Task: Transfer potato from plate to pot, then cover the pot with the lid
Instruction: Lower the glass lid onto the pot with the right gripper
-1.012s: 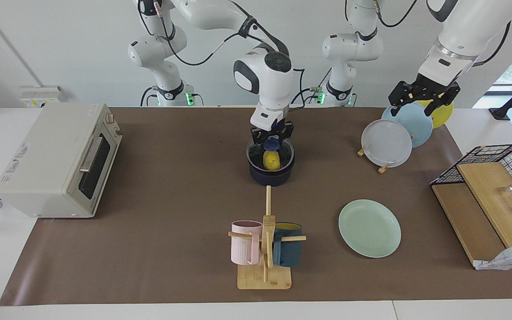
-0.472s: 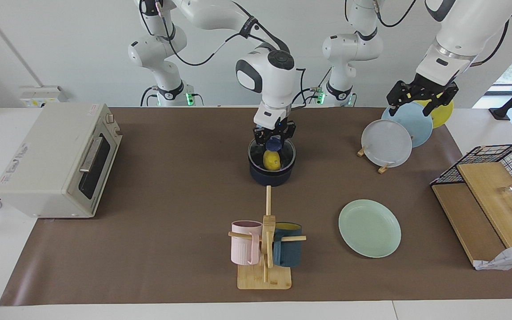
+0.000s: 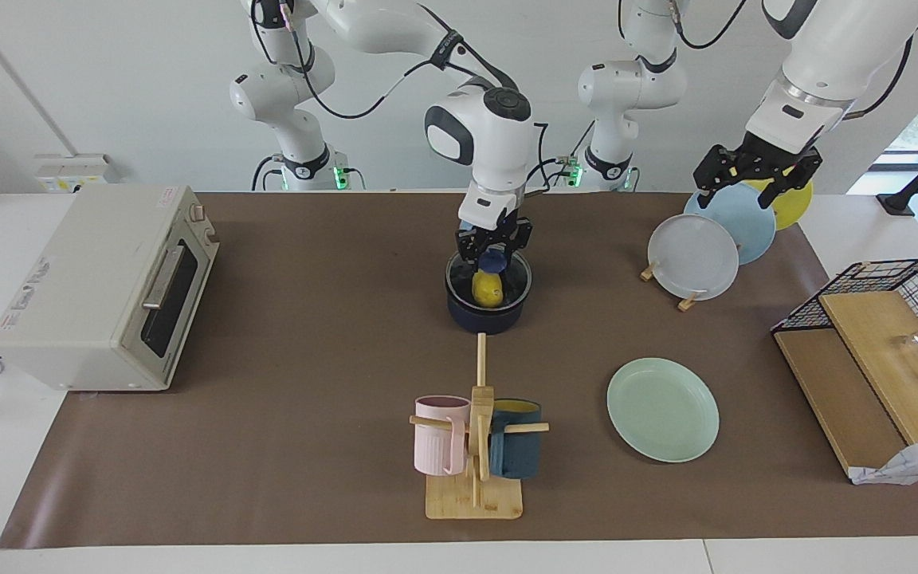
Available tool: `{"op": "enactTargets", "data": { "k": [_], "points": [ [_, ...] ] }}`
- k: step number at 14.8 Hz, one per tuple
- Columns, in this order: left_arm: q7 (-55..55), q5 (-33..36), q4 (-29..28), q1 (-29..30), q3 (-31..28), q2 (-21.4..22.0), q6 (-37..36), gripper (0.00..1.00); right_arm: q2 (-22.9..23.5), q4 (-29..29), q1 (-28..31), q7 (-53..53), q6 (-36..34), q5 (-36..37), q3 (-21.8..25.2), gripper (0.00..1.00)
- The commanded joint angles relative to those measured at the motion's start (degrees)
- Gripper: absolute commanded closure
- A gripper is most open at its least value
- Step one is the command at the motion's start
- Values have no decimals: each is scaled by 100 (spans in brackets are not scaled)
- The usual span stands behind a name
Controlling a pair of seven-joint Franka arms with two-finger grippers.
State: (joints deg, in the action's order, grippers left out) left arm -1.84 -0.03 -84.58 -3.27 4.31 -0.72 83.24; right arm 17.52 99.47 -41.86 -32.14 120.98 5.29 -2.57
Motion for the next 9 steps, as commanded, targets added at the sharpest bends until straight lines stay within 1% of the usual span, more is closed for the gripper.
{"op": "enactTargets", "data": {
  "k": [1, 9],
  "points": [
    [-9, -66, -138, -51, -70, 107, 17, 0, 67, 116, 20, -46, 233, 112, -7, 100],
    [17, -76, -138, -33, -79, 116, 17, 0, 32, 239, 46, -11, 198, 104, -7, 100]
  ]
}}
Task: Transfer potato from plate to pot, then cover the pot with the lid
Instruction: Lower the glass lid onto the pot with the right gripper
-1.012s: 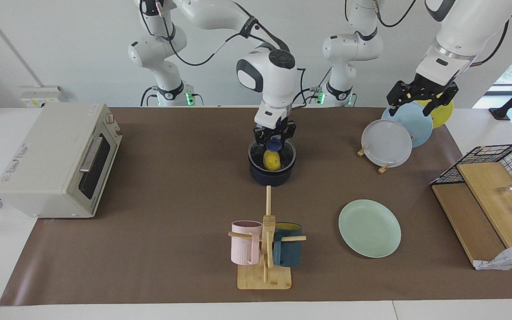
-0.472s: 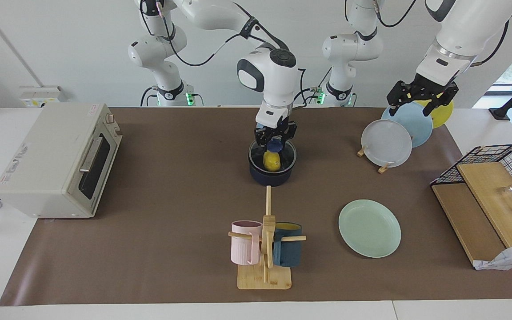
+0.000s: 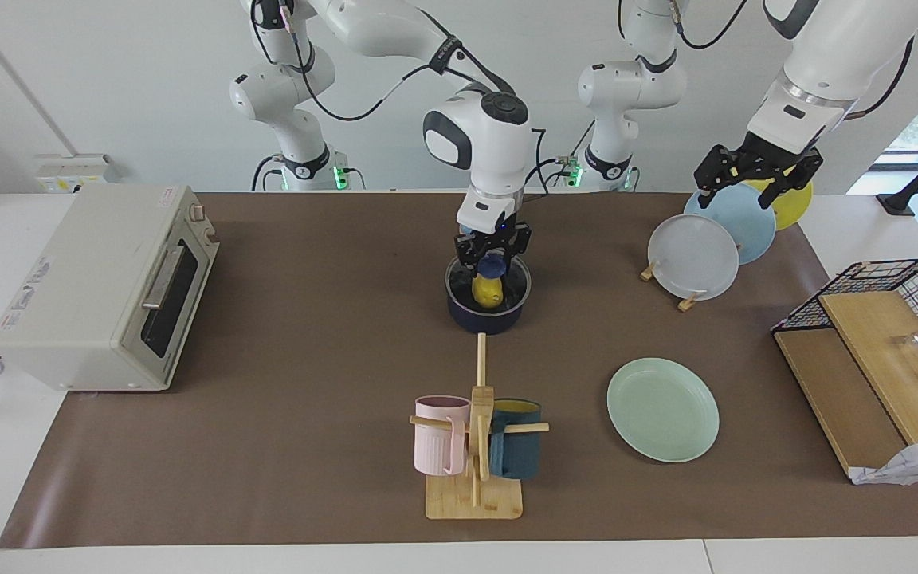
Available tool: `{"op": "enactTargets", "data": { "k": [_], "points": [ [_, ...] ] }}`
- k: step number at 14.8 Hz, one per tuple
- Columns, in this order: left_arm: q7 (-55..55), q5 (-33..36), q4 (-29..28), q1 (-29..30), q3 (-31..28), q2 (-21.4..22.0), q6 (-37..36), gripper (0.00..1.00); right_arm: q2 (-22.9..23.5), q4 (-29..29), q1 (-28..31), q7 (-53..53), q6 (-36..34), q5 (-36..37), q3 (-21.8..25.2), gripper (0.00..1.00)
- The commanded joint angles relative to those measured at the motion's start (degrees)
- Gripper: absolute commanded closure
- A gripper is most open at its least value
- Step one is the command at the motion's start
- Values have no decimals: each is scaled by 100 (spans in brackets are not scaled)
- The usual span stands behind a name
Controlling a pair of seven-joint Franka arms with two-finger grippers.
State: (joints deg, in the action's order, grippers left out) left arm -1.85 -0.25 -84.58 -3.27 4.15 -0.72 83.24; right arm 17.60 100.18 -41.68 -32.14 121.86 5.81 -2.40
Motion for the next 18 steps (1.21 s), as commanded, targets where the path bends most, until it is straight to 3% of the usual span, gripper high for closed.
{"op": "enactTargets", "data": {
  "k": [1, 2, 3, 4, 14, 18],
  "points": [
    [53, -54, -137, -33, -63, 116, 17, 0, 33, 168, 37, -11, 127, 51, -24, 98],
    [18, -45, -137, -33, -63, 116, 17, 0, 33, 168, 37, -11, 136, 51, -24, 64],
    [18, -45, -146, -33, -63, 116, 17, 0, 33, 168, 37, -11, 145, 51, -24, 13],
    [18, -45, -146, -33, -63, 116, 17, 0, 33, 160, 46, -3, 136, 51, -24, 0],
    [9, -45, -146, -16, -63, 125, -36, 0, -81, -560, 353, 15, -610, -1, 20, 0],
    [9, -45, -146, -16, -63, 125, -36, 0, -142, -1246, 862, 15, -1454, -509, 11, 0]
  ]
}}
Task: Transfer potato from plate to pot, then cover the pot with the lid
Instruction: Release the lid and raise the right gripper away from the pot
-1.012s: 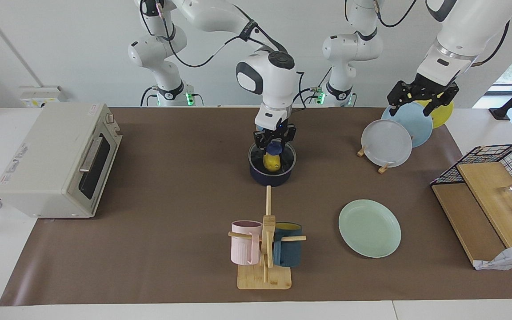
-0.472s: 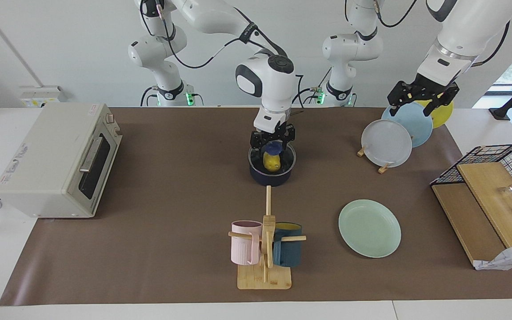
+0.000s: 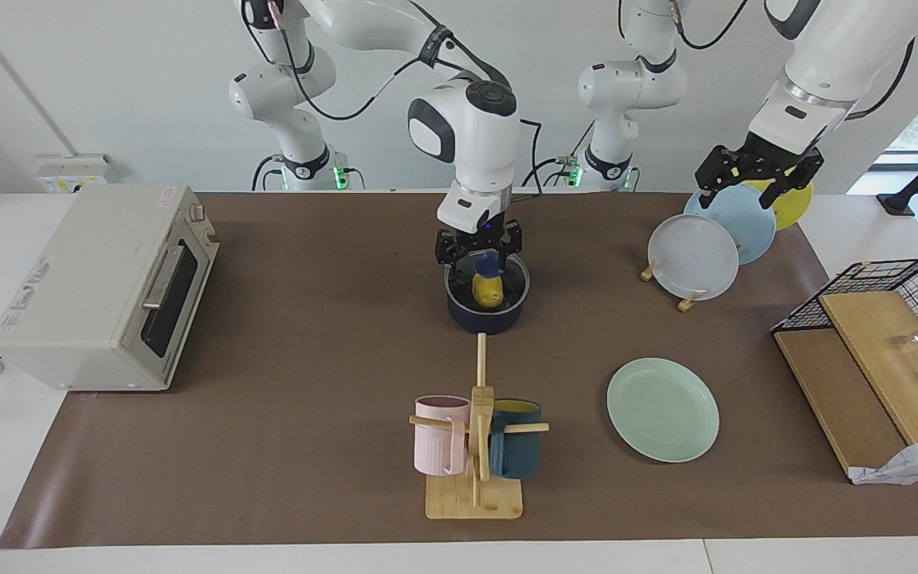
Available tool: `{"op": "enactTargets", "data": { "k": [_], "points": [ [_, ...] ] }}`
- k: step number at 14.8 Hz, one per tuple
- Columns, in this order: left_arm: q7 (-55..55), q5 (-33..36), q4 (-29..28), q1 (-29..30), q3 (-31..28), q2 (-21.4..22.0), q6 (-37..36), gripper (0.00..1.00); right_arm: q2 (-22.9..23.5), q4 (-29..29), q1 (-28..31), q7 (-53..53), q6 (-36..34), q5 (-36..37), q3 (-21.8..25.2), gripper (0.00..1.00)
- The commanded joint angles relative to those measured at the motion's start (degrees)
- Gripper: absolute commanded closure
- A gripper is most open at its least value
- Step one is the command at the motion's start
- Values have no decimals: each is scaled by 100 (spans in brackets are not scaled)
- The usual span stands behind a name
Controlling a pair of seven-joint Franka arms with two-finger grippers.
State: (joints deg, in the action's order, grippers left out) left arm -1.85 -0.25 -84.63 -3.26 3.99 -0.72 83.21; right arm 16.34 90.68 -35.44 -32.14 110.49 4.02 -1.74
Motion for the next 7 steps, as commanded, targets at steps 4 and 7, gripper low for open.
{"op": "enactTargets", "data": {
  "k": [4, 7],
  "points": [
    [9, -45, -142, -16, -47, 125, -32, 0, -376, -306, 581, 592, -870, -322, -11, 0],
    [9, -45, -142, -16, -47, 125, -32, 0, -702, -297, 1397, 1173, -1327, -375, -28, 0]
  ]
}}
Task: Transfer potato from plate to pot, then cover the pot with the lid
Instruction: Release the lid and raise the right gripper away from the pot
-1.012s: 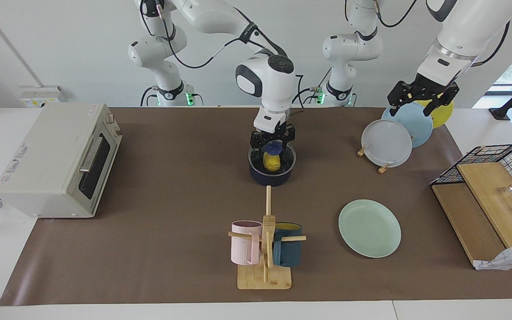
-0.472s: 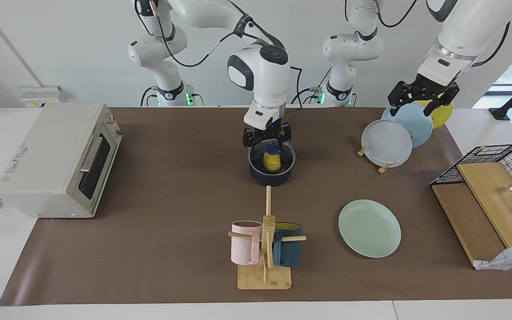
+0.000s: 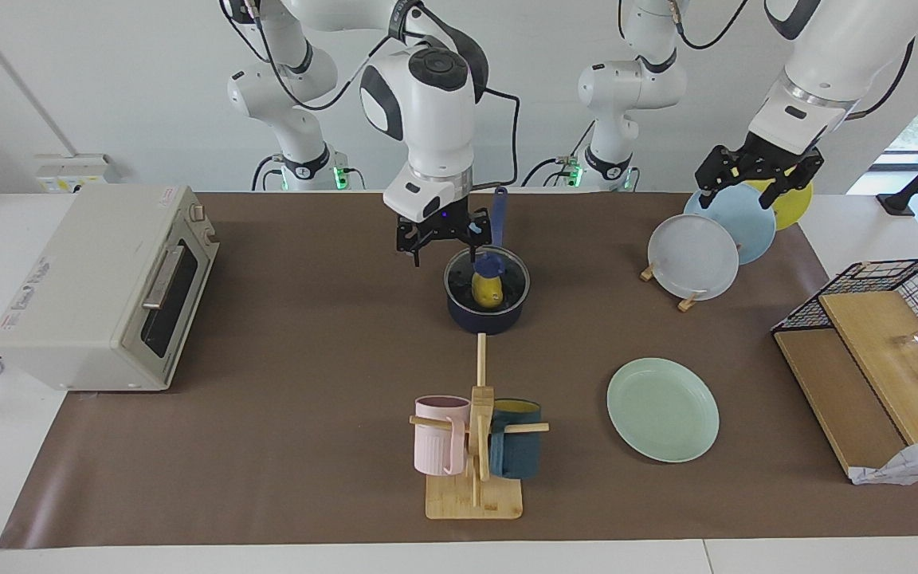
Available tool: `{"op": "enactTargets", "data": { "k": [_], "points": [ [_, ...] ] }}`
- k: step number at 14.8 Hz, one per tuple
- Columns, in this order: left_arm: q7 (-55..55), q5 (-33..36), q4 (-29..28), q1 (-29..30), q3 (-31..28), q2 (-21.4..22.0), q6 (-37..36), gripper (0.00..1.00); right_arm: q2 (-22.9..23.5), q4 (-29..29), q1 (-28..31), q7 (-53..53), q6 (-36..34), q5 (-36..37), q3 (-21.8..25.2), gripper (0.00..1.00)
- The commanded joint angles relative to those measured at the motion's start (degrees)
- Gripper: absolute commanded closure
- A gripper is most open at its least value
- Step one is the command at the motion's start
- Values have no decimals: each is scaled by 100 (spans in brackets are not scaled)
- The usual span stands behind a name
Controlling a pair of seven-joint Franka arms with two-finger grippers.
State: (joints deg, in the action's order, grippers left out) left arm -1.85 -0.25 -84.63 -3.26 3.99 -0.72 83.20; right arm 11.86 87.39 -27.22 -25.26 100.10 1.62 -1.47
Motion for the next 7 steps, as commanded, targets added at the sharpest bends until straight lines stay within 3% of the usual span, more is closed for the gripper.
{"op": "enactTargets", "data": {
  "k": [1, 4, 7],
  "points": [
    [9, -45, -142, -16, -47, 125, -32, 0, -376, 33, 821, 739, -454, -135, -55, 0],
    [9, -45, -142, -16, -47, 125, -32, 0, -841, -2, 1305, 917, -1078, -48, 33, 0],
    [9, -45, -142, -16, -47, 125, -32, 0, -1027, -12, 1841, 1661, -1519, -48, 77, 0]
  ]
}}
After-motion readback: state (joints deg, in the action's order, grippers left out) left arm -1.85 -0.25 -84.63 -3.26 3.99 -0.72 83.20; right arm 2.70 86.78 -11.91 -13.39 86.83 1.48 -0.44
